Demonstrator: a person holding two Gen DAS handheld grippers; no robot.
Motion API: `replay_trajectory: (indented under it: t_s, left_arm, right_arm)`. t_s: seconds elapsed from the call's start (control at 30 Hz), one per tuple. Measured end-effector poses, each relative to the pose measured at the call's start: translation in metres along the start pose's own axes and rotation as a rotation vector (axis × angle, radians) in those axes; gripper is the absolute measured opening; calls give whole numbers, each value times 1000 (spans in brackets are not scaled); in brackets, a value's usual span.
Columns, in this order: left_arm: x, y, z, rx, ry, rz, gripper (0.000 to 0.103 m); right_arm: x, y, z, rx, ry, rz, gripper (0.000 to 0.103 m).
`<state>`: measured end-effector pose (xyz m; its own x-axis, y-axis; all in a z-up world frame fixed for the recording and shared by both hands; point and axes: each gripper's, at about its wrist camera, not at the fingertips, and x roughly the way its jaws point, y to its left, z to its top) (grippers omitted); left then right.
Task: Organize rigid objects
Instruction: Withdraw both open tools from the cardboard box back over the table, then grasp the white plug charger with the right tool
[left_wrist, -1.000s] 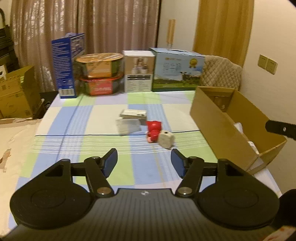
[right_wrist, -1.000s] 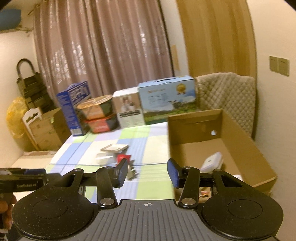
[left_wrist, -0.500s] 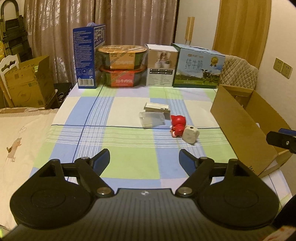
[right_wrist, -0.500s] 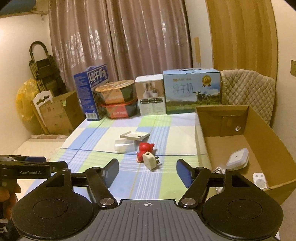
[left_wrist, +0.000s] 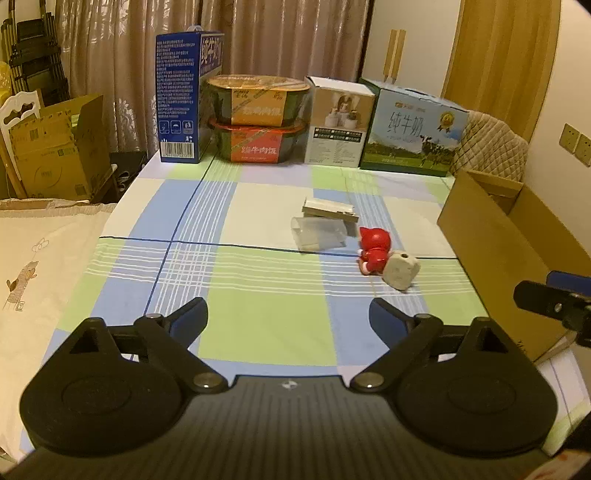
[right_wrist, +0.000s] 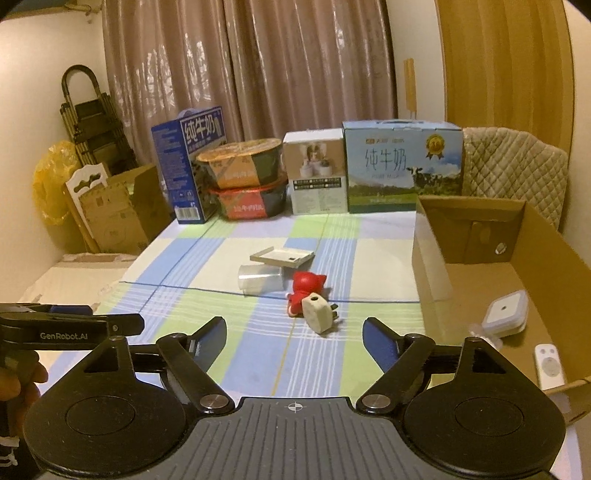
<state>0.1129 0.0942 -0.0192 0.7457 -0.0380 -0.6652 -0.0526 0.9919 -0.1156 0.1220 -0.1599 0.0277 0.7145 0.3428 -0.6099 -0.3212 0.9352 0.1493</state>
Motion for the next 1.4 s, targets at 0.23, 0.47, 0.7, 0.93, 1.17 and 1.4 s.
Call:
replay_trajectory:
  t_s: [0.23,0.47,0.7,0.93,1.17,1.4]
  left_arm:
    - [30,9,5,0,3,19,96]
    - [69,10,7,21,-7,19,97]
    - [113,11,6,37,10,5,97]
    - [144,3,22,85,9,-8,97]
    - [167,1,31,98,25,-20,97]
    - [177,-4,33,115,35,-28,97]
  right_arm:
    - [38,-1,-8,15,31,-15,79]
    - [80,-11,-16,45,48,-31,79]
    - [120,-23,-20,35,69,-60,79]
    - [155,-28,-23,20,67,-88,75]
    - [183,-24,-27,-30,68,-99,57]
    - [200,-25,-28,-59,64,-113,37]
